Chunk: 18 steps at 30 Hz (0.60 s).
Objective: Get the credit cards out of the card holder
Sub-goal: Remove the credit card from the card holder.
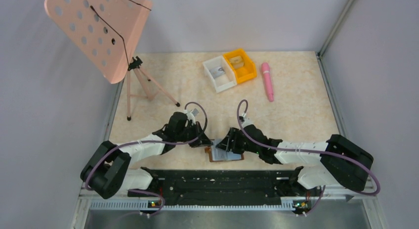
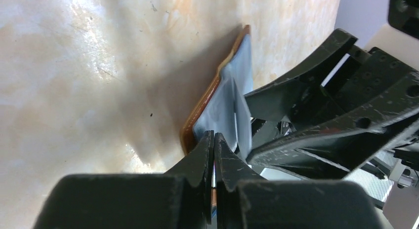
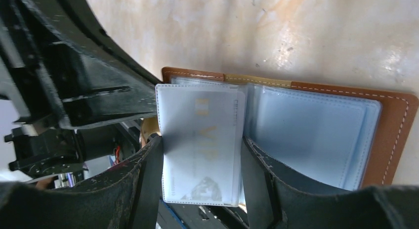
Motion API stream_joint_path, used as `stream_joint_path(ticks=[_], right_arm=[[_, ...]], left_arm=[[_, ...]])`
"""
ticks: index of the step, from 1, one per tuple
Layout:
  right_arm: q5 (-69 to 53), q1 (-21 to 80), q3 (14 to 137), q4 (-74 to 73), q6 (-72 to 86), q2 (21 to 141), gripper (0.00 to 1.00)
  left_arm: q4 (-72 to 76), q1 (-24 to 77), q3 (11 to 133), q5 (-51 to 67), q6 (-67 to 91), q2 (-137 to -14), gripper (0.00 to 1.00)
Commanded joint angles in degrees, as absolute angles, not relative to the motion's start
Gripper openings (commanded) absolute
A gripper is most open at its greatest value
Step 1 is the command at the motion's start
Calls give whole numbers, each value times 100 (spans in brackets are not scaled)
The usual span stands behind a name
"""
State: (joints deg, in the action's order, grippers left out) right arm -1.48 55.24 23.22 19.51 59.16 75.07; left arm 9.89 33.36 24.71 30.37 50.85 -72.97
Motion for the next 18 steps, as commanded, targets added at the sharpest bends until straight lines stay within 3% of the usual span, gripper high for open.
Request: stream_joint_path(ticks=[1, 12, 18], right_arm=[[-343, 5463, 2346, 2624, 5867, 7549, 48], [-562, 5455, 2392, 2761, 5796, 7798, 48], [-527, 5441, 2616, 2325, 5711, 7849, 53]], left_arm=[[1275, 3349, 2520, 3066, 4964, -7493, 4], [1635, 3422, 2584, 3419, 5069, -7665, 4], [1605, 3495, 2685, 3589, 5123, -7699, 4]])
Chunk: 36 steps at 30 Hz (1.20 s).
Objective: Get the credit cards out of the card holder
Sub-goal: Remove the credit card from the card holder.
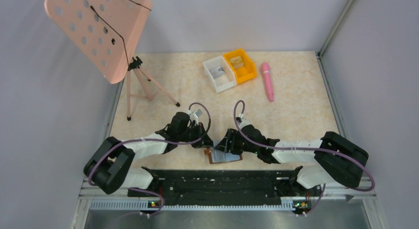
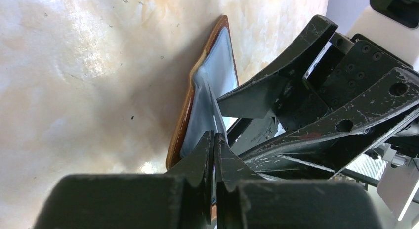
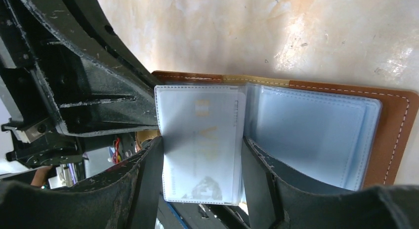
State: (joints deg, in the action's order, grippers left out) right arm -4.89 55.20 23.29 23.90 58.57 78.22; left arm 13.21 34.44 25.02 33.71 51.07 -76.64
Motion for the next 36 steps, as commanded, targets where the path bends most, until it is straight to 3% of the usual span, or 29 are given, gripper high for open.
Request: stream_joint_path(ticks=[1, 7, 13, 26, 36], right_arm=[[-527, 5446, 2662, 2227, 5693, 7857, 55], [-431, 5440, 2887, 1754, 5636, 7858, 66], [-419, 5440, 2940, 1517, 5635, 7802, 67], [246, 5446, 3116, 173, 5420, 7097, 45], [398, 5430, 3040, -514, 5315, 6516, 44]], left_arm=[[1621, 3512, 2675, 3583, 5136, -7711, 4], [1870, 3626, 2661, 3663, 5268, -7904, 5], [1836, 3717, 2711, 3624, 5266, -7902, 5], [1850, 3957, 3100, 3533, 5317, -8238, 7], [1929, 4210, 3341, 3430, 5510, -8673, 7]])
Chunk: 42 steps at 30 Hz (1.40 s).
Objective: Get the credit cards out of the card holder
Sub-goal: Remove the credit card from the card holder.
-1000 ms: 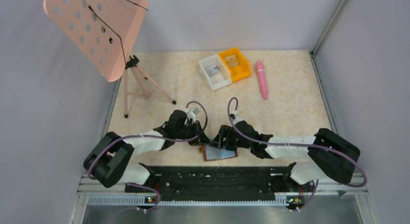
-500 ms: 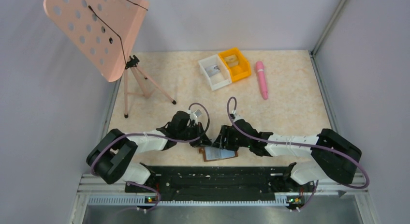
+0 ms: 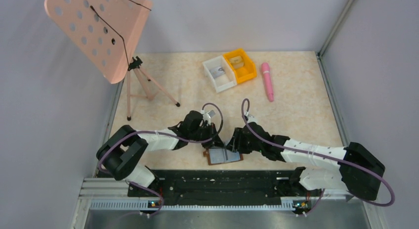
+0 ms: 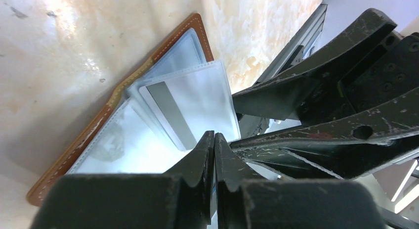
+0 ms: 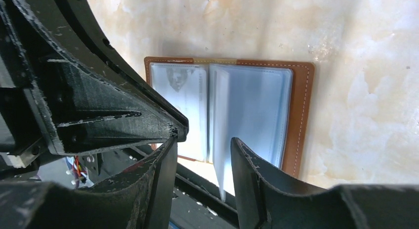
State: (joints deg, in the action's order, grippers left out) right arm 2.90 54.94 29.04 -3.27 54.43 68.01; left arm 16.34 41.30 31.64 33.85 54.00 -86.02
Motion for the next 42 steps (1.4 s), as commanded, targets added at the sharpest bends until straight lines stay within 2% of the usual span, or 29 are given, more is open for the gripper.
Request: stream_joint_path(ticks=[1, 10, 16, 28, 35, 42], right_arm=[[362, 5429, 3060, -521, 5286, 6524, 44], [710, 5416, 3248, -1287, 5185, 6273, 42], [772, 5419, 3527, -1526, 4970, 6229, 41], [54, 5088, 2933, -121, 5008, 6784, 37], [43, 5003, 2348, 248, 5240, 7143, 36], [116, 5002, 1951, 283, 5450, 6927, 32]], left_arm=[[1903, 4211, 3342, 3390, 5506, -8668, 7], [1130, 4210, 3231, 2645, 5344, -8250, 15], [1115, 4210, 3159, 2525, 5295, -8143, 20], [1713, 4246, 2853, 2330, 5372, -8529, 27], [1791, 4414, 2749, 1968, 5265, -8715, 34], [2112, 4516, 2629, 1985, 5269, -8731, 37]])
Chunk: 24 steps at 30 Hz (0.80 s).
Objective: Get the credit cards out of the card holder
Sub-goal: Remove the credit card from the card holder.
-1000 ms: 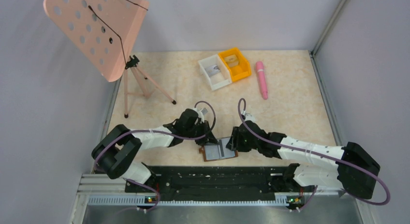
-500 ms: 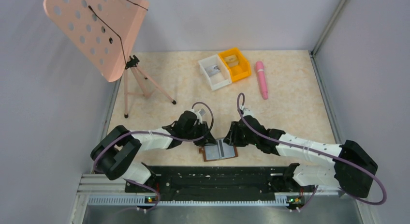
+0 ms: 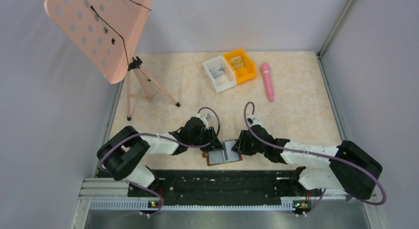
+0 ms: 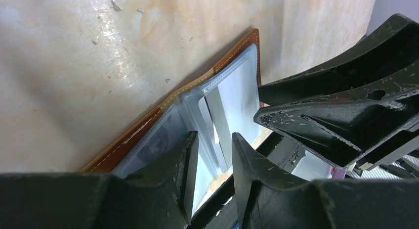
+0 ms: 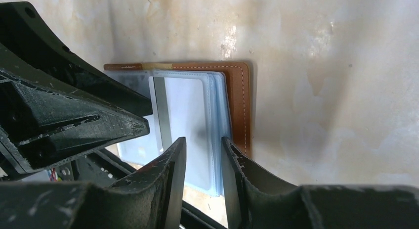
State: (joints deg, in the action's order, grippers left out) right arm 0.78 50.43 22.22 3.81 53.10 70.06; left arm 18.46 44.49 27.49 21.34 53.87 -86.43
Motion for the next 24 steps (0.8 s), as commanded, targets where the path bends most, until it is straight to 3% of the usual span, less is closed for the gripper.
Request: stream_joint_path(ticks=[1, 8, 16, 24], right_arm=[[122, 5002, 1924, 272, 5471, 6885, 31], [260, 5005, 1958, 23, 5443, 6798, 18], [321, 5003, 2517, -713, 5298, 6226, 22], [65, 5004, 2713, -356, 5221, 6392, 20]], left_arm=[[2134, 4517, 2617, 1993, 5273, -8733, 38], [2115, 4535, 2566, 1898, 5267, -8662, 38], [2141, 4535, 2510, 1877, 5247, -8625, 38], [2255, 4535, 2492, 1918, 5273, -8648, 38]])
